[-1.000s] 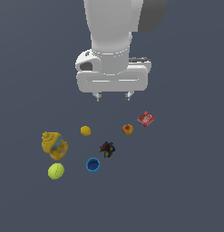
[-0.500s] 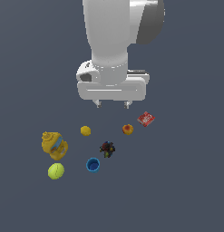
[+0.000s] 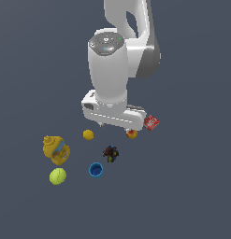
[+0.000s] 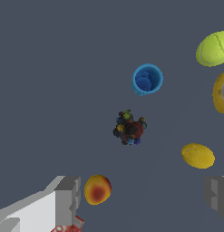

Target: Pick up a designated object from a clutter of objects.

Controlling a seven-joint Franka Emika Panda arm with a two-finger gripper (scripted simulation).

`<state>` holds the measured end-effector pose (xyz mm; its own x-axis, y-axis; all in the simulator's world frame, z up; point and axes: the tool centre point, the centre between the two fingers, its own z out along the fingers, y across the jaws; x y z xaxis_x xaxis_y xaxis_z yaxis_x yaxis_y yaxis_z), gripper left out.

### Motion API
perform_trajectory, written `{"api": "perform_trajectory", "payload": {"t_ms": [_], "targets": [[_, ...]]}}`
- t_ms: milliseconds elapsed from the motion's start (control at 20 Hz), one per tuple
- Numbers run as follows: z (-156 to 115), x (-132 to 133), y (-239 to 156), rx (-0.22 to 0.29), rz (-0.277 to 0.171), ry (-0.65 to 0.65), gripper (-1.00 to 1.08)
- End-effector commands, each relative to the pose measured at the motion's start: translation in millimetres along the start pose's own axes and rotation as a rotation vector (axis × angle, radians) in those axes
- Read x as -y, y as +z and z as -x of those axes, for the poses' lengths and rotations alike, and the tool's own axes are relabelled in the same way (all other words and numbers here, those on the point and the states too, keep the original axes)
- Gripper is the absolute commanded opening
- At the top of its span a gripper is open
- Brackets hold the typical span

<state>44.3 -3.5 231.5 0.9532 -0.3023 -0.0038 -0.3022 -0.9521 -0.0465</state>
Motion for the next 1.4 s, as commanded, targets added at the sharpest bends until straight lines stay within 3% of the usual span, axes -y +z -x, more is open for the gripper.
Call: {"api": "perform_trajectory", "payload": {"t_ms": [0, 600, 1350], "targets": [[-6, -2, 27, 0.0, 0.006, 0.071, 1.0], [-19, -17, 128, -0.009, 0.037, 0.33, 1.0], [-18, -22, 158, -0.011, 0.045, 0.383, 1.0]]}}
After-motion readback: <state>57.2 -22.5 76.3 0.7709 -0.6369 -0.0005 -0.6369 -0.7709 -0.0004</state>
